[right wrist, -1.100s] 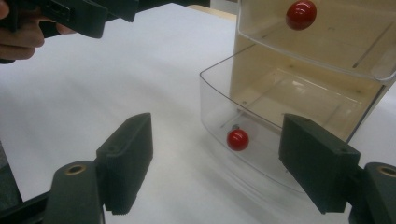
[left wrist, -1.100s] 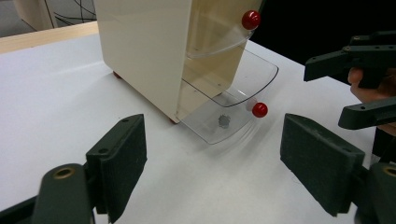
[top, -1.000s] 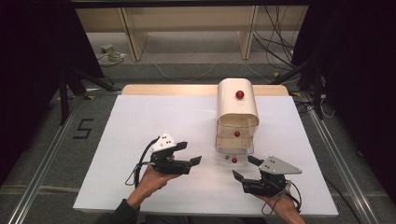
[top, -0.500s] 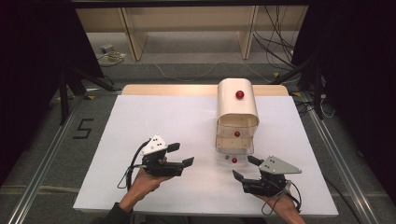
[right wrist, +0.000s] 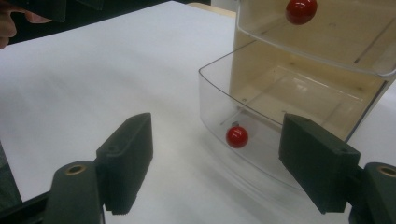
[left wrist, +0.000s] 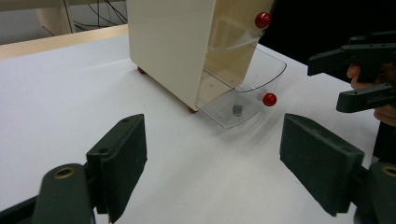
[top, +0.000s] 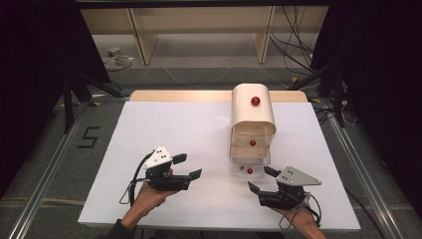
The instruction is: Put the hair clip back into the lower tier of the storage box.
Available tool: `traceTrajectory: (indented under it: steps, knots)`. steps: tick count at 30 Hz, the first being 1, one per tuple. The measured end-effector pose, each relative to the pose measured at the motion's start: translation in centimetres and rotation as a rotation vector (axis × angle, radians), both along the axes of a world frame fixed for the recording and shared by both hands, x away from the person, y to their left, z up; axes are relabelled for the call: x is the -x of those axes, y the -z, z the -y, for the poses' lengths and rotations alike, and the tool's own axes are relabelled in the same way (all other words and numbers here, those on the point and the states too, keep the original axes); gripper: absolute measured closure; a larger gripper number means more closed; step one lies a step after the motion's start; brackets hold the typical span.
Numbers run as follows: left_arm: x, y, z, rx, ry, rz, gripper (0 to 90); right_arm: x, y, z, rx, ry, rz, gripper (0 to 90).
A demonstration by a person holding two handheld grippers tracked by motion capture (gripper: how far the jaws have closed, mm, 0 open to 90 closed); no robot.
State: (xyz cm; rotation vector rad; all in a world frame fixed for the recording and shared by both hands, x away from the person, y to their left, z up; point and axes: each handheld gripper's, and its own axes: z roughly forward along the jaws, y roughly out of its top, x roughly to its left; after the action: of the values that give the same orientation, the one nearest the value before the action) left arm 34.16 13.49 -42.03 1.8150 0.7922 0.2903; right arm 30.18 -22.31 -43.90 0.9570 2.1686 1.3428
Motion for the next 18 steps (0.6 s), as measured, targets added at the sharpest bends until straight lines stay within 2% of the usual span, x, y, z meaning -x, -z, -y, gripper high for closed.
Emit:
traceTrajectory:
  steps: [13, 18]
  knots:
    - [0.5, 0.1, -1.3, 0.025, -0.016, 0.021, 22.7, 0.1, 0.3, 0.0, 0.012, -0.006, -0.011, 26.6]
    - [0.9, 0.2, -1.4, 0.017, -0.007, 0.024, 22.3, 0.1, 0.4, 0.0, 0.014, -0.013, -0.019, 26.5]
